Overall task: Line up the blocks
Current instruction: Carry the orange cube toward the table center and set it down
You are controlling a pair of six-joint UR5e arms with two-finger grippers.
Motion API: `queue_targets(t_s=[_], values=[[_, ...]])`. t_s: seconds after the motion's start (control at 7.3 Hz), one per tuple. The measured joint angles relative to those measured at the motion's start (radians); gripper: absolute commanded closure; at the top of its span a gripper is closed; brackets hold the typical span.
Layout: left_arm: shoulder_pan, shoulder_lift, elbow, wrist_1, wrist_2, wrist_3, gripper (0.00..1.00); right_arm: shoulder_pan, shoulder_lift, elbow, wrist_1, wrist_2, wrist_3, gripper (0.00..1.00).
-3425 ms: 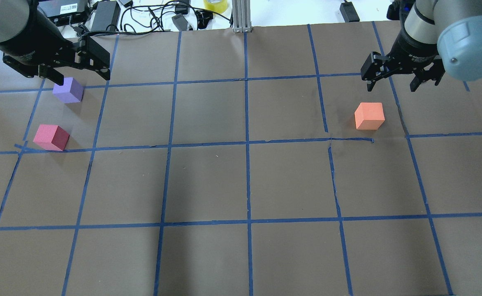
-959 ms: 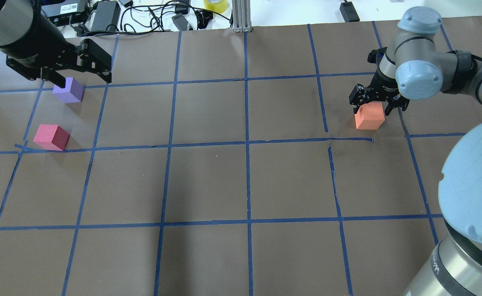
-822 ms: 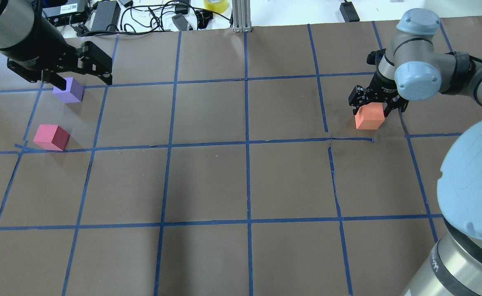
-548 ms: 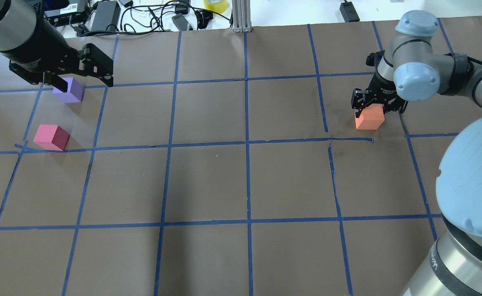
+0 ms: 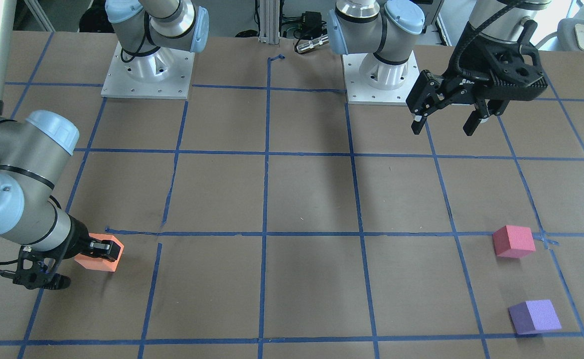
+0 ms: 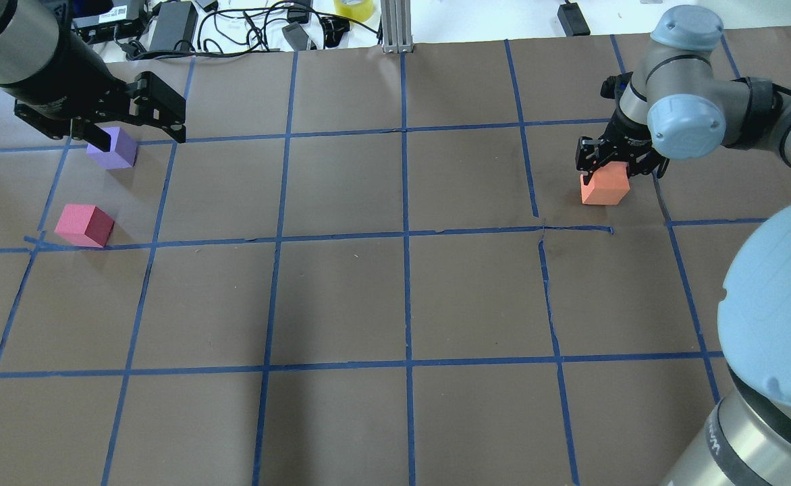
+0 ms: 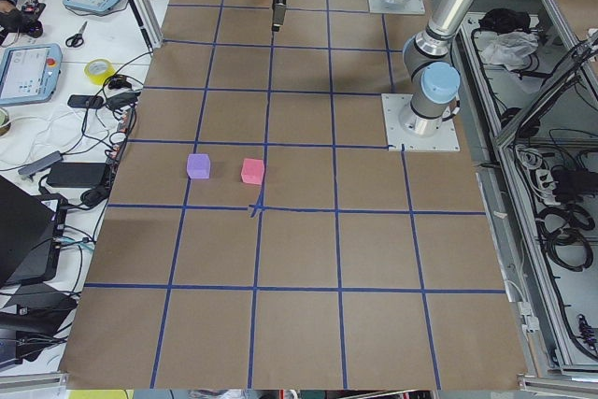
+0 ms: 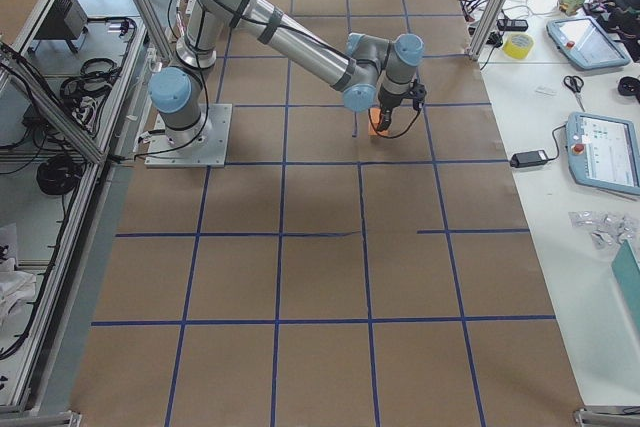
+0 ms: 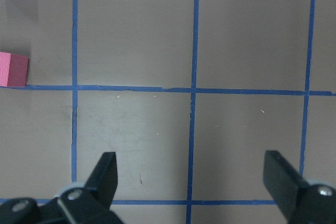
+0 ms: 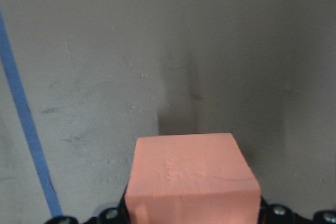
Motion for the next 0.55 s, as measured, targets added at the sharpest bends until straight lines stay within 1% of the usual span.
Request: queue_targets(t_s=[0.14, 0.27, 0.55], values=[[0.0, 0.001, 0.0, 0.0, -0.001, -0.001, 0.0, 0.046, -0.01, -0.014, 0.003, 0.01, 0.067, 1.0], [0.0, 0.001, 0.0, 0.001, -0.001, -0.001, 0.0, 0.113, -0.01, -0.047, 0.009, 0.01, 0.147, 1.0], [0.0, 0.001, 0.0, 0.001, -0.001, -0.001, 0.0, 0.241, 0.033, -0.156, 0.022, 0.01, 0.258, 1.0]])
